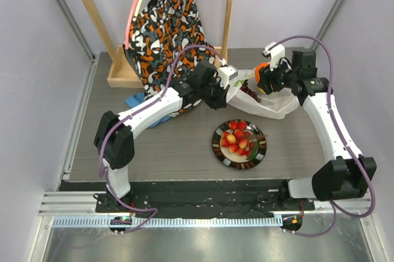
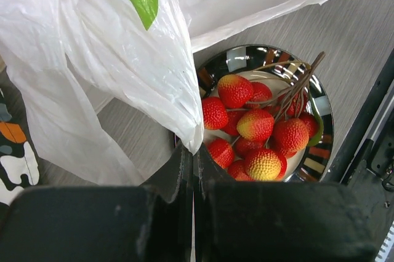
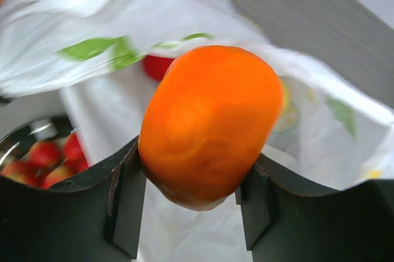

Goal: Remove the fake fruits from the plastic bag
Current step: Take out the fake fruit from the plastic bag, then place the fake fruit on the plate.

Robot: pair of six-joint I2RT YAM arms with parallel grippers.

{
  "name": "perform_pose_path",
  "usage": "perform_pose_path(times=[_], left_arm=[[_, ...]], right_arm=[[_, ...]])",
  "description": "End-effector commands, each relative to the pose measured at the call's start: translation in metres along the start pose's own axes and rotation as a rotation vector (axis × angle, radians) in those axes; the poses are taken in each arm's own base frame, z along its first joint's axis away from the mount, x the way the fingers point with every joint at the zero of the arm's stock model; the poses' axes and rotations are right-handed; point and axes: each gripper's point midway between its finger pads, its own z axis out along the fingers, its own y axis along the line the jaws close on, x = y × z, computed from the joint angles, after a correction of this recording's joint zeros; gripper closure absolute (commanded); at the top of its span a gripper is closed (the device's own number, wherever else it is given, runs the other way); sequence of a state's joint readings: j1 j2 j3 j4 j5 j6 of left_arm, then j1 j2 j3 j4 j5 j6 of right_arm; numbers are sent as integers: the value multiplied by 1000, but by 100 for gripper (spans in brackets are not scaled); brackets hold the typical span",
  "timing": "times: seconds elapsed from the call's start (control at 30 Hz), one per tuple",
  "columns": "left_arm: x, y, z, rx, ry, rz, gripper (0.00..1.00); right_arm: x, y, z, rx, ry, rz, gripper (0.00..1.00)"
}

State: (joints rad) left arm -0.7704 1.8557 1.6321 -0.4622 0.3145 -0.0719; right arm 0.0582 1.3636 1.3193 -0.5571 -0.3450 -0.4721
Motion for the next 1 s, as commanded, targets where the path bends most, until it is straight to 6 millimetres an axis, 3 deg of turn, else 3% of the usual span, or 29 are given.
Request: perform_pose_path(times=[0.0, 0.03, 0.17, 0.2, 0.23, 0.47, 0.6, 0.73, 0.97], left_arm=[[-27, -1, -1, -4, -62, 37, 100], [-28, 0, -1, -9, -64, 39, 100], [-30, 8, -1, -39, -65, 49, 100], [-29, 11, -1, -47, -65, 46, 100], [-30, 13, -3, -52, -67, 42, 100], [-33, 35, -15, -87, -83, -12, 100], [-35, 45, -27, -108, -102, -22, 100], [-39, 46, -38, -119, -124, -9, 100], [-38, 43, -52, -126, -134, 11, 100]], right_arm=[[15, 69, -23, -305, 43, -29, 88], [29, 83, -29, -355, 87, -32, 88], [46, 127, -55, -456, 69, -229, 87], [50, 134, -58, -471, 60, -297, 86], [63, 156, -59, -533, 78, -351, 86], [101, 224, -64, -732, 97, -635, 83], [126, 242, -59, -767, 143, -782, 83], [146, 237, -33, -677, 181, -828, 84], [147, 226, 12, -465, 202, -801, 84]])
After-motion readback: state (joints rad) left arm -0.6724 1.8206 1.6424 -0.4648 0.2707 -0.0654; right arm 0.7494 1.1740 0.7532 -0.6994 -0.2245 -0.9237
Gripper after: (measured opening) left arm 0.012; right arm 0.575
